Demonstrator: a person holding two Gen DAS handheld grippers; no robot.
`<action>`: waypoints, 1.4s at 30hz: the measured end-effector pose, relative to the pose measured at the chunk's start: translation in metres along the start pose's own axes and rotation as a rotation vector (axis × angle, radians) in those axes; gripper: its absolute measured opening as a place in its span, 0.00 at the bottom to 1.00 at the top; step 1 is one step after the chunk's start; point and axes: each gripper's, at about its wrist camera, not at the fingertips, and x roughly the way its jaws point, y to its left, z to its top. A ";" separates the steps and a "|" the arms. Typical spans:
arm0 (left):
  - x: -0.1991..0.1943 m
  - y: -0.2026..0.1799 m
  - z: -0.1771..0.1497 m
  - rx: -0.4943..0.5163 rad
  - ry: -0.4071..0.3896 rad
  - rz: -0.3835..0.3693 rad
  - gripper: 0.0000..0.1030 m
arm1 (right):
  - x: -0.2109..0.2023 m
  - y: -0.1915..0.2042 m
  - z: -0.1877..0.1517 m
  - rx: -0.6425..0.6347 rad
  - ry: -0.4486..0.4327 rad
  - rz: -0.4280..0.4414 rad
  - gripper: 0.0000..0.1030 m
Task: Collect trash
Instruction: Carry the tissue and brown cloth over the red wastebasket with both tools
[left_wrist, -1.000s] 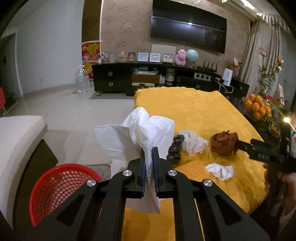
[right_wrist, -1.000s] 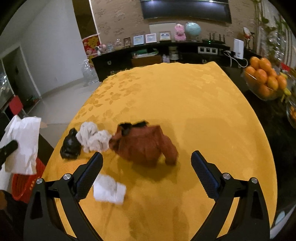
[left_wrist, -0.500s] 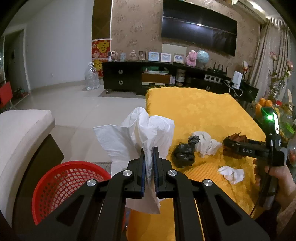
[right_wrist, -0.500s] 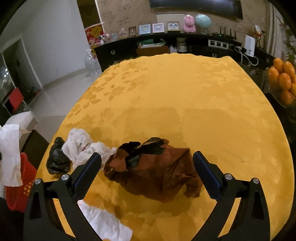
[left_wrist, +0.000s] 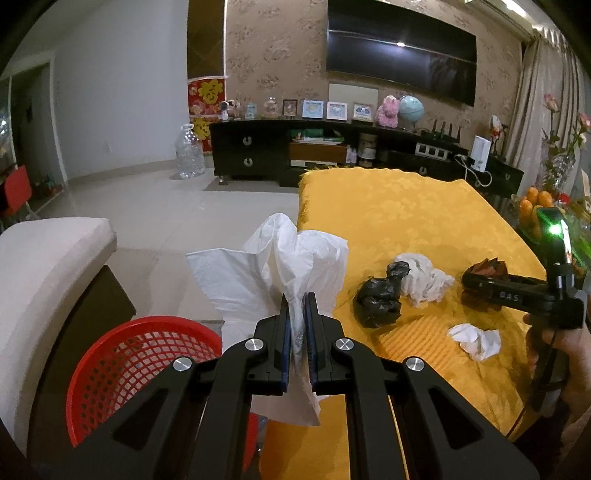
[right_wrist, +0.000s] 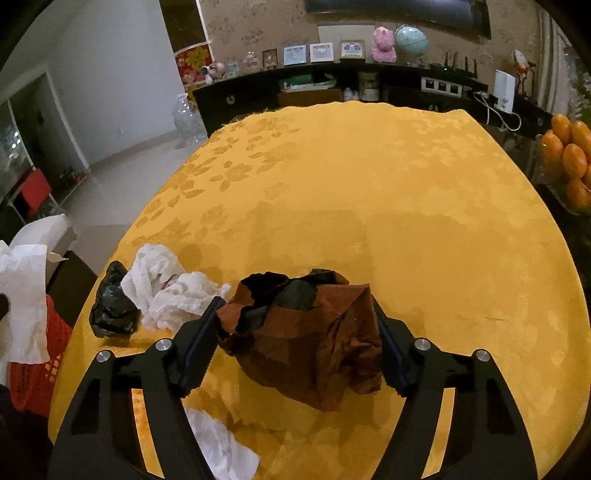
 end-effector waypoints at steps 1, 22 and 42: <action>0.000 0.002 0.000 -0.004 0.000 0.002 0.07 | -0.002 0.000 0.000 0.002 -0.005 -0.002 0.68; -0.052 0.021 -0.002 -0.076 -0.062 0.032 0.07 | -0.088 0.024 -0.018 -0.025 -0.161 0.005 0.67; -0.102 0.058 -0.014 -0.140 -0.106 0.131 0.07 | -0.138 0.087 -0.028 -0.116 -0.229 0.065 0.67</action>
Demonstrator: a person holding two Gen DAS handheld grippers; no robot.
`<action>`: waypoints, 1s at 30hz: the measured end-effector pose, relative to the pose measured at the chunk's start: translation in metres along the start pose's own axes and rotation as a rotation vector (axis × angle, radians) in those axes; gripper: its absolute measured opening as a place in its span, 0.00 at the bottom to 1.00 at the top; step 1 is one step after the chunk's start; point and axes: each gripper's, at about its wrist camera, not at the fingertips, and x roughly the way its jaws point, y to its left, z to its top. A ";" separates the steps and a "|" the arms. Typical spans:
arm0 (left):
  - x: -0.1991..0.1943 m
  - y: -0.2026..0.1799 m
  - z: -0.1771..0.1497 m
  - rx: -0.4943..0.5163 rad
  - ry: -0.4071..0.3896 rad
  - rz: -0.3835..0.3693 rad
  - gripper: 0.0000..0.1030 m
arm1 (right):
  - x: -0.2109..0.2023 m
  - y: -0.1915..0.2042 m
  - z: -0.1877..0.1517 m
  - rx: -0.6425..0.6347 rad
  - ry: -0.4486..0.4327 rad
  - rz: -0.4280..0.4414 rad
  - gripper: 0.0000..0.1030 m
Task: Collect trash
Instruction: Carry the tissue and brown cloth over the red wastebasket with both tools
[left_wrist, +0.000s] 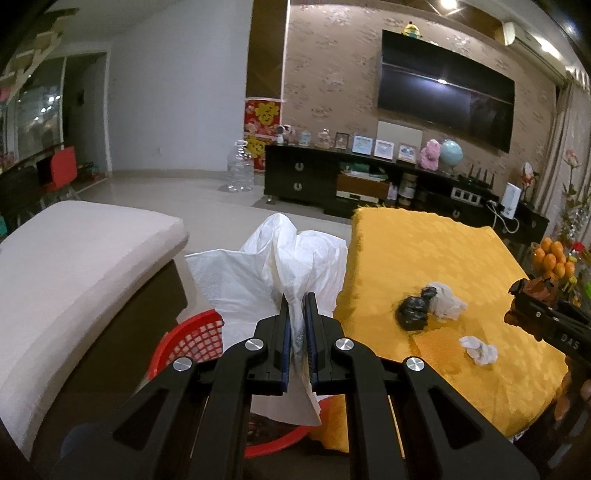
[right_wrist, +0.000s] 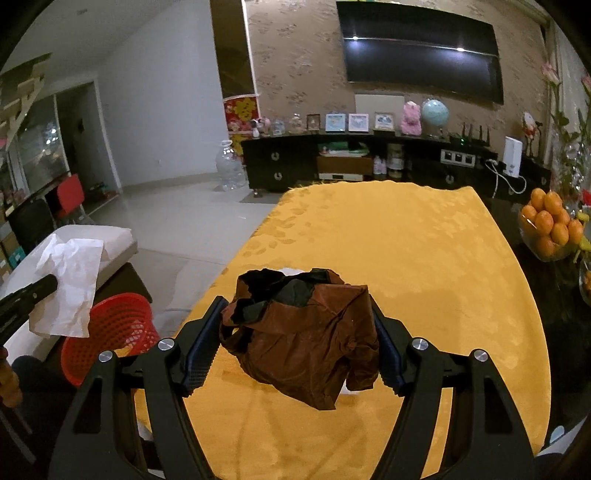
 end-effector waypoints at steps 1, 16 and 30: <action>-0.001 0.002 0.000 -0.003 -0.002 0.005 0.07 | 0.000 0.002 0.000 -0.003 0.000 0.004 0.67; -0.009 0.038 -0.001 -0.060 -0.008 0.072 0.07 | 0.008 0.048 0.008 -0.057 0.019 0.084 0.67; 0.008 0.056 -0.009 -0.093 0.023 0.096 0.07 | 0.027 0.097 0.026 -0.121 0.036 0.179 0.67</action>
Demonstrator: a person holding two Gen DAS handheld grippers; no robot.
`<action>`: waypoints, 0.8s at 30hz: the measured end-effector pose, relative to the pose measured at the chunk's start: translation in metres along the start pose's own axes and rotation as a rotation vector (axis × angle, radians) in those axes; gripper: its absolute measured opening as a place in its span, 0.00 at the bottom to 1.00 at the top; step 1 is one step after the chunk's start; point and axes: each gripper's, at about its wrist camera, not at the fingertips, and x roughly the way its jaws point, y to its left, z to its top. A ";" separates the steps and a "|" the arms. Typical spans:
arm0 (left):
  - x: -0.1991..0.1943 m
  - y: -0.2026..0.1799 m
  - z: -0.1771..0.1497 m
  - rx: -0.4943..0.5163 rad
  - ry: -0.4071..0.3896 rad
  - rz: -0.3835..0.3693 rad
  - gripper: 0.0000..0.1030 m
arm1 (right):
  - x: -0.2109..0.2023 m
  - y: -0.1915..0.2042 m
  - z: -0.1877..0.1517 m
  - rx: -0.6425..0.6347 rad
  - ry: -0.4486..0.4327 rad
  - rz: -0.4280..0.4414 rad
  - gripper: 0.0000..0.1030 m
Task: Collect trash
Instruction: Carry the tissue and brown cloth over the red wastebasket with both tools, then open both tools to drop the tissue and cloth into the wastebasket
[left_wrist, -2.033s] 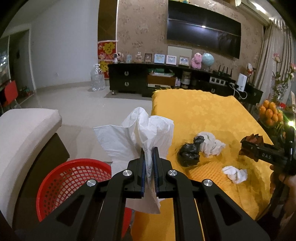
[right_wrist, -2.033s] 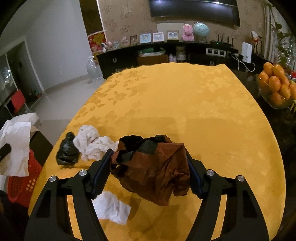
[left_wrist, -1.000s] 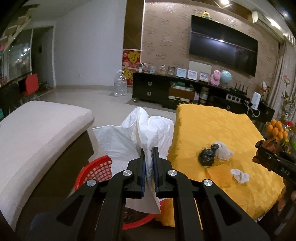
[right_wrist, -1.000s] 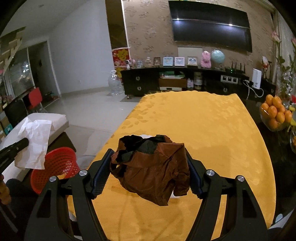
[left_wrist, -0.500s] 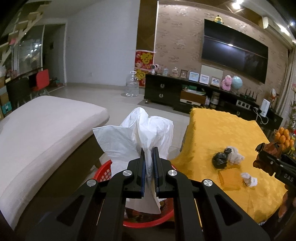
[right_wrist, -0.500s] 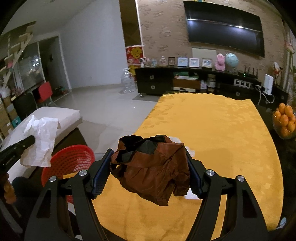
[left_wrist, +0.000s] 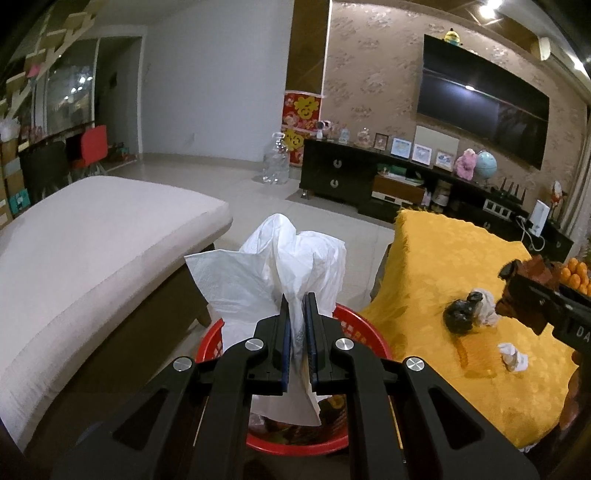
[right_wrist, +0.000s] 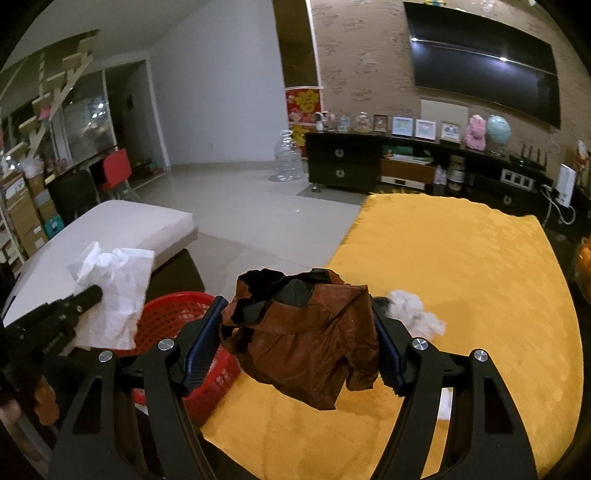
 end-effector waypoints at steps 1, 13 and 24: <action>0.001 0.001 -0.001 -0.003 0.002 0.002 0.07 | 0.004 0.004 0.002 -0.001 0.004 0.014 0.67; 0.027 0.009 -0.002 -0.040 0.056 0.014 0.07 | 0.050 0.044 0.012 -0.030 0.078 0.138 0.68; 0.051 0.010 -0.002 -0.048 0.122 0.036 0.07 | 0.088 0.069 0.008 -0.041 0.158 0.210 0.68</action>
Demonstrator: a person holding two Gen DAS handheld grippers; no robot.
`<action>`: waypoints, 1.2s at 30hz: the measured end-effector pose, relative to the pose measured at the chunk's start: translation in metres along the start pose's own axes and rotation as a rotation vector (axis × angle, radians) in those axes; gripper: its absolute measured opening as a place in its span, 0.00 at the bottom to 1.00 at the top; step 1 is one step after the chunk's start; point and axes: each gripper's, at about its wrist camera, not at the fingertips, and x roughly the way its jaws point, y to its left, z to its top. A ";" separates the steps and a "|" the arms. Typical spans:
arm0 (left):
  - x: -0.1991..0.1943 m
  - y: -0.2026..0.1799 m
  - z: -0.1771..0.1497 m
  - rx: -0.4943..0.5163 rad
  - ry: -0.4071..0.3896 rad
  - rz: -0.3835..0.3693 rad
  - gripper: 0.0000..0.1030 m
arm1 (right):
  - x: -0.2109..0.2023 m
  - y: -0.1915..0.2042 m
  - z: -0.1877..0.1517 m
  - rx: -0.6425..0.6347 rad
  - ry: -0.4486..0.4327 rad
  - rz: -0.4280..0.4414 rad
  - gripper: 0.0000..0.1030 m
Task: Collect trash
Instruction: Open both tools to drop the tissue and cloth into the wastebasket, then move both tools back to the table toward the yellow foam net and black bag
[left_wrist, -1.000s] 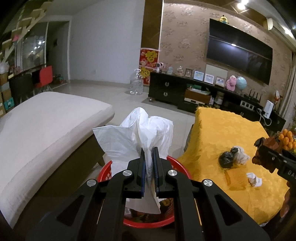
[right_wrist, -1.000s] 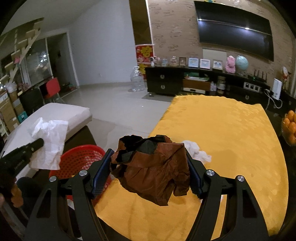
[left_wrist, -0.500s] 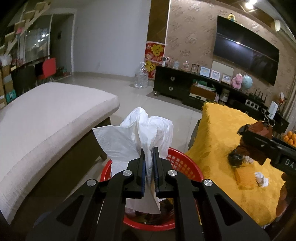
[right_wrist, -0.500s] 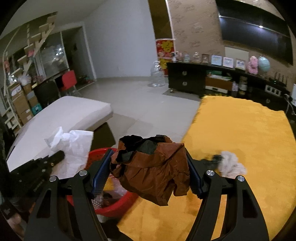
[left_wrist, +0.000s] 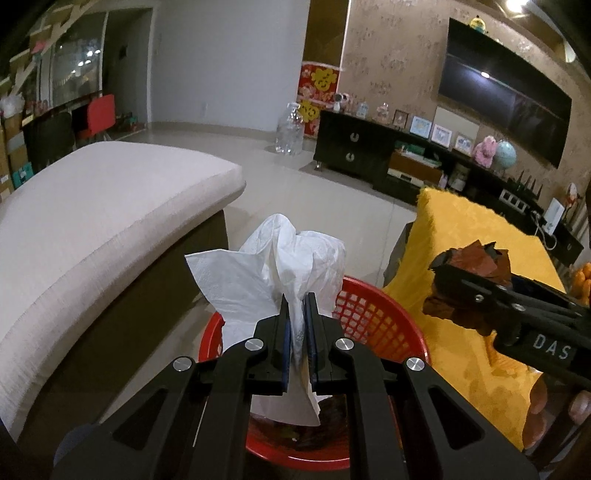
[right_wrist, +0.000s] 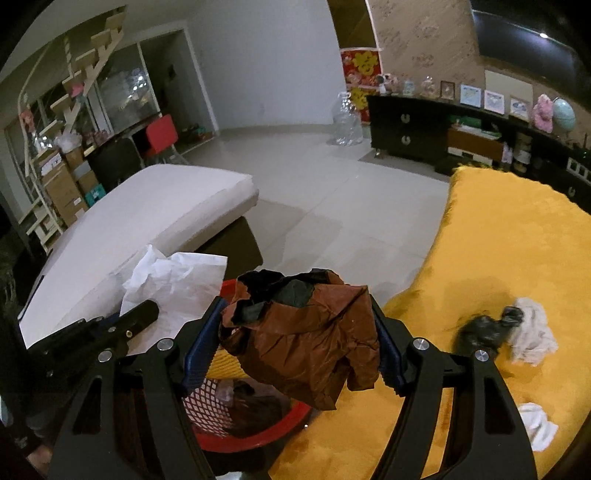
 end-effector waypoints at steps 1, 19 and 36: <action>0.002 0.000 -0.001 0.002 0.006 0.007 0.07 | 0.005 0.001 -0.001 -0.002 0.010 0.002 0.68; 0.010 0.011 -0.001 -0.029 0.021 0.060 0.59 | 0.030 0.000 -0.004 0.034 0.072 0.048 0.81; -0.014 0.025 0.002 -0.081 -0.097 0.146 0.87 | -0.004 -0.013 -0.012 0.043 0.006 0.016 0.83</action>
